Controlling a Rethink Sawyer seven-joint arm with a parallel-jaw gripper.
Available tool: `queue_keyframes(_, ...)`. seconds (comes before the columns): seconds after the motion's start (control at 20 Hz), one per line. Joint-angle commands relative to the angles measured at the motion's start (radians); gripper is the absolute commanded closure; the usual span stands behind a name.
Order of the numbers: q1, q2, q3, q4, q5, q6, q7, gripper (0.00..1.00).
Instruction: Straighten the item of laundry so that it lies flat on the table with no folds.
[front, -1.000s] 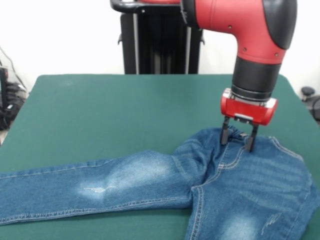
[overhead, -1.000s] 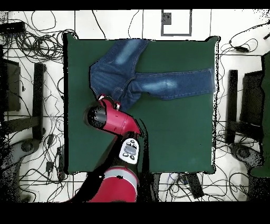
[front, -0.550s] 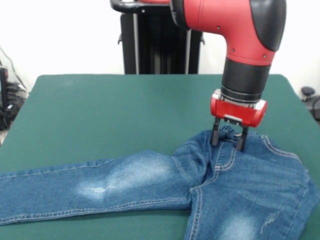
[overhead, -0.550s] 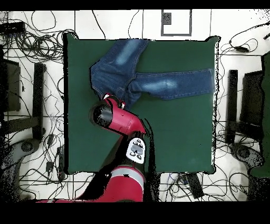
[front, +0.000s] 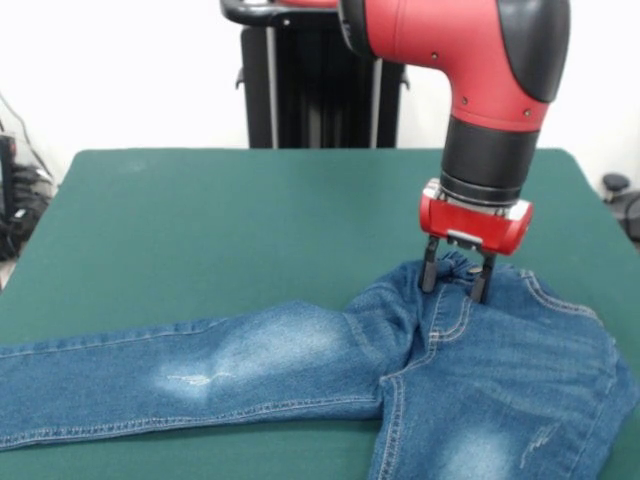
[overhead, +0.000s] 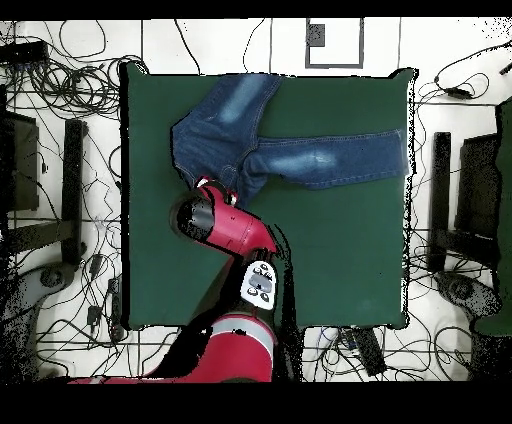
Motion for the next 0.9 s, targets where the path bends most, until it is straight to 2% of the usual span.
queue_keyframes(0.05,-0.011,0.056,0.086,0.076,-0.033,0.033,0.159,0.00)
queue_keyframes(0.3,-0.012,0.058,0.087,0.074,-0.041,0.030,0.151,0.00)
queue_keyframes(0.35,-0.019,0.057,0.099,0.081,-0.041,0.011,0.156,1.00)
queue_keyframes(0.9,-0.020,0.055,0.104,0.085,-0.046,0.003,0.158,1.00)
